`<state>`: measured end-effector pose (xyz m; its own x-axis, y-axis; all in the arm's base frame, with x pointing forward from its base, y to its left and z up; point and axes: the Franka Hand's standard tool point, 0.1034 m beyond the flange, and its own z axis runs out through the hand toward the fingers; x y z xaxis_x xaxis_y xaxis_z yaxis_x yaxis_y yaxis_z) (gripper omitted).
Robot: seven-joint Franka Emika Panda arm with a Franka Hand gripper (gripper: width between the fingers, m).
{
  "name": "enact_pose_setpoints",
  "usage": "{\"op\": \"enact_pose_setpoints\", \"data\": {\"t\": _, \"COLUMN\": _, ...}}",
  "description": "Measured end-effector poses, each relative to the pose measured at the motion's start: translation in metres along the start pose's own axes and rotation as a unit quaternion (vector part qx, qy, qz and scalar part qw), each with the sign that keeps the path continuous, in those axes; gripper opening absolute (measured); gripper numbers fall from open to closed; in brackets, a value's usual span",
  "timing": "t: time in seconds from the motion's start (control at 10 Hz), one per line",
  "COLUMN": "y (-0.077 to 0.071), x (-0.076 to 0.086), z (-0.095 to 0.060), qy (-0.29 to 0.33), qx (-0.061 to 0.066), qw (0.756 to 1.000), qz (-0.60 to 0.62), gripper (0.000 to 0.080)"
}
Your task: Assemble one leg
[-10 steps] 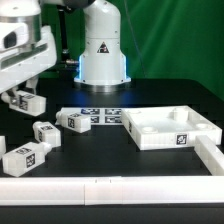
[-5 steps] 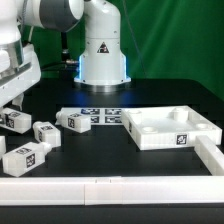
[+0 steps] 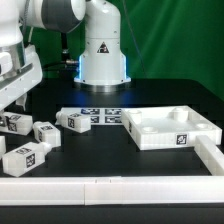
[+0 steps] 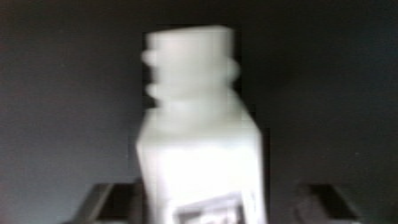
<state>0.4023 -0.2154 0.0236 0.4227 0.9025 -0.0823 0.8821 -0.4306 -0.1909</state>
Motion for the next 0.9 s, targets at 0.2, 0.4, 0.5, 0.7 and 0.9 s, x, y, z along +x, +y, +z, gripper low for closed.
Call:
{"op": "enact_pose_setpoints", "data": {"t": 0.2, "y": 0.000, "x": -0.002, "z": -0.003, "qy": 0.001, "qx": -0.009, "qw": 1.000, "qz": 0.016, "gripper": 0.0606}}
{"op": "enact_pose_setpoints", "data": {"t": 0.4, "y": -0.007, "x": 0.002, "z": -0.016, "qy": 0.002, "qx": -0.019, "qw": 0.998, "qz": 0.062, "gripper": 0.0640}}
{"op": "enact_pose_setpoints", "data": {"t": 0.5, "y": -0.013, "x": 0.015, "z": -0.031, "qy": 0.004, "qx": -0.030, "qw": 0.997, "qz": 0.074, "gripper": 0.0648}}
{"op": "enact_pose_setpoints", "data": {"t": 0.7, "y": -0.028, "x": 0.069, "z": -0.048, "qy": 0.011, "qx": -0.045, "qw": 0.985, "qz": 0.169, "gripper": 0.0648}}
{"op": "enact_pose_setpoints", "data": {"t": 0.9, "y": -0.027, "x": 0.103, "z": -0.047, "qy": 0.013, "qx": -0.049, "qw": 0.978, "qz": 0.200, "gripper": 0.0649}}
